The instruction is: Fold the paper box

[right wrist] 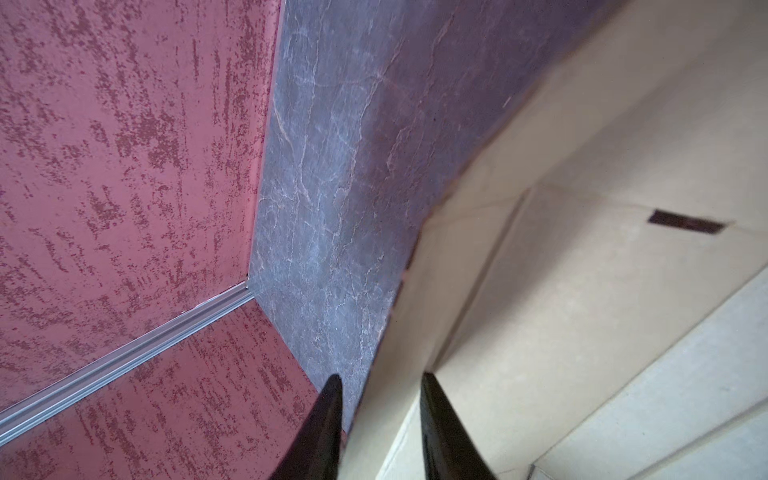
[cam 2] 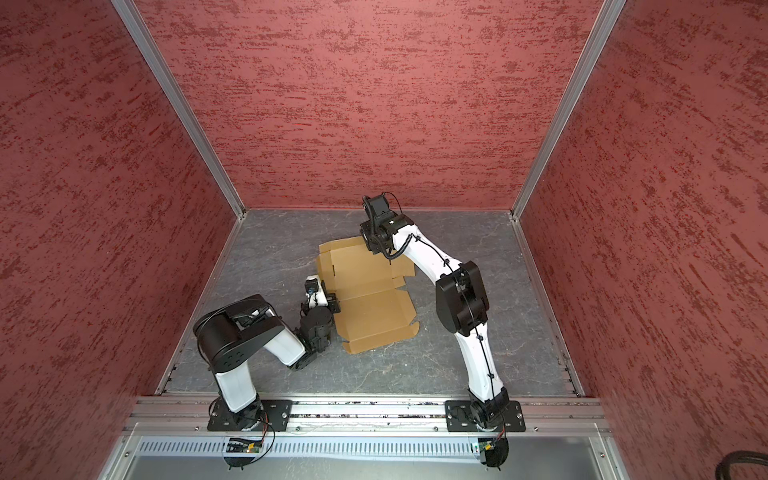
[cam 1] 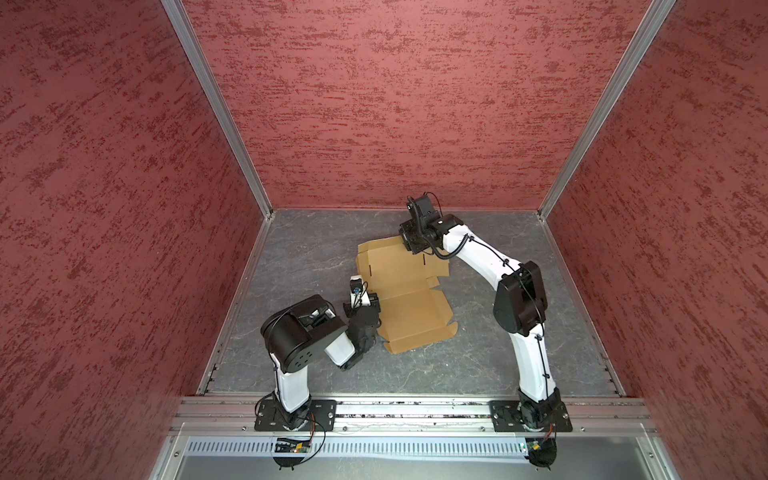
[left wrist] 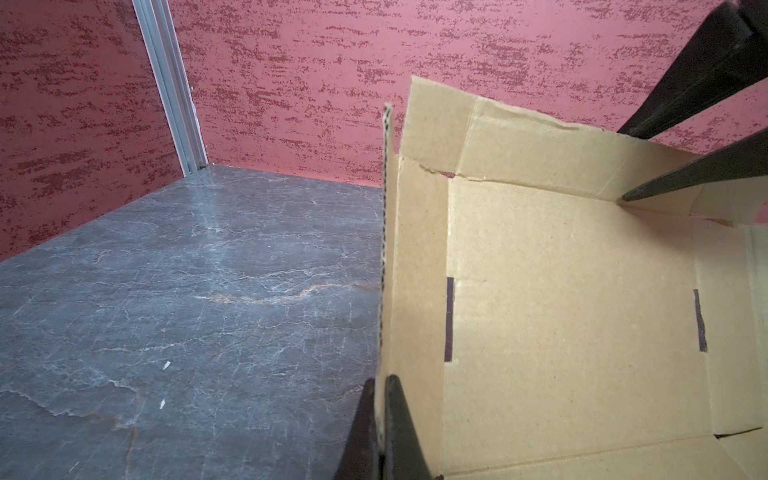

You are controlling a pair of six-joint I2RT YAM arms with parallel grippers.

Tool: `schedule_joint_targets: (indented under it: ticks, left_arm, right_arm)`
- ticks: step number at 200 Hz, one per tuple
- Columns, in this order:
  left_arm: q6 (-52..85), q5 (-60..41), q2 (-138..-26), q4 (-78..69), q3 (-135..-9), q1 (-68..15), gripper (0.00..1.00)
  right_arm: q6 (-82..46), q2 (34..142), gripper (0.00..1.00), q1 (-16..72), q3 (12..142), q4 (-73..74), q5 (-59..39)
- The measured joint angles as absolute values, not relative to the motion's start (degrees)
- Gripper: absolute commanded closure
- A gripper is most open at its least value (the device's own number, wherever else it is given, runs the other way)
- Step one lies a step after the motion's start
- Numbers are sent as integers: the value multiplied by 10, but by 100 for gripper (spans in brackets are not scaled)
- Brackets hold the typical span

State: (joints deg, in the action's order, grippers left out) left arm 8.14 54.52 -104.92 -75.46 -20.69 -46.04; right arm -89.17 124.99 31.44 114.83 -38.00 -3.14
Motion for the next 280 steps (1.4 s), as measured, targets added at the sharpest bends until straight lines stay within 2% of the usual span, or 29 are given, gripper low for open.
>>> schedule_joint_targets:
  ticks: [63,150,244,280]
  left_arm:
    - [83,545,-1049,-745,-214,-460,100]
    - [96,545,-1049,-714,-226,-456,100]
    - [105,543,-1046,-701,-226,-455,100]
    - [120,548,-1026,-677,-225,-455,72]
  right_arm:
    - [-893,1250,81,314,1148,-377,-32]
    - [-903,1248,80,314,1079,-335,-32]
    - [-911,1240,88,314,1067,-314,-30]
    - [-911,1239,91,314,1057,-297,-28]
